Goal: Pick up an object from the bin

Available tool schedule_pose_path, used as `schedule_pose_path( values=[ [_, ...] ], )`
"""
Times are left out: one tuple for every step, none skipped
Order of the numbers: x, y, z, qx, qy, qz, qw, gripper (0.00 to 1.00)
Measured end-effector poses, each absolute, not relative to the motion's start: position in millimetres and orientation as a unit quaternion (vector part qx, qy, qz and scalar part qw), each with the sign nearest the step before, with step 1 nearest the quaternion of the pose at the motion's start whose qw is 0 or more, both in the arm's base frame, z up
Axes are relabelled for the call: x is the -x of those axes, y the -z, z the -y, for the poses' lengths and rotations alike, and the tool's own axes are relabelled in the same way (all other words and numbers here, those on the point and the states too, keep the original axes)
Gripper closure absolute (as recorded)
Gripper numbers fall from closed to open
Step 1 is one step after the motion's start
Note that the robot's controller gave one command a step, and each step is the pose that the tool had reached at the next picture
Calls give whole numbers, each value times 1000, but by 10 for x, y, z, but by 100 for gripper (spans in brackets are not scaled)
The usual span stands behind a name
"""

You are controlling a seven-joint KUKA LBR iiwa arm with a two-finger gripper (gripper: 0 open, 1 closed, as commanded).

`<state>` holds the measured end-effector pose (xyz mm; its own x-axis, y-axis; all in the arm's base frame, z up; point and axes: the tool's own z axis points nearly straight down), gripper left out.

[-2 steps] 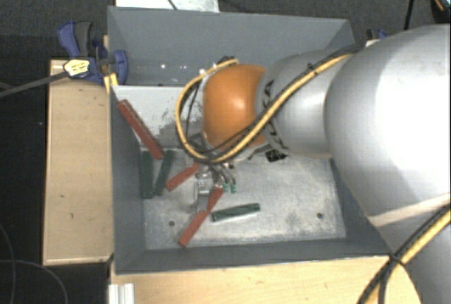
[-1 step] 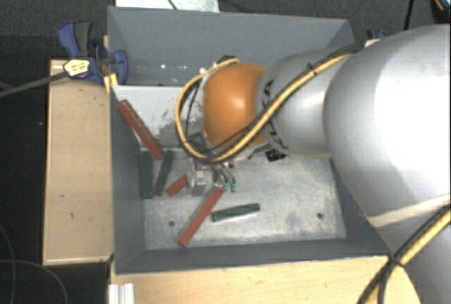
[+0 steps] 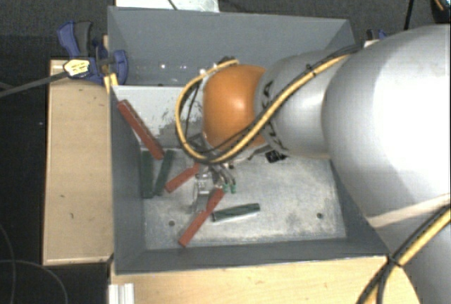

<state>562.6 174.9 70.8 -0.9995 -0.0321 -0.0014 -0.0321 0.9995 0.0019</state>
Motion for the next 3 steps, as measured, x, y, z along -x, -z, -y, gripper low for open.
schedule_pose_path(
  values=[
    [-5646,-1938,-1583,95,-1,-995,5,0],
    [-5583,-673,-1381,32,0,-999,-2,0],
    [-5610,-734,-1392,31,-2,-1000,3,100]
  ],
)
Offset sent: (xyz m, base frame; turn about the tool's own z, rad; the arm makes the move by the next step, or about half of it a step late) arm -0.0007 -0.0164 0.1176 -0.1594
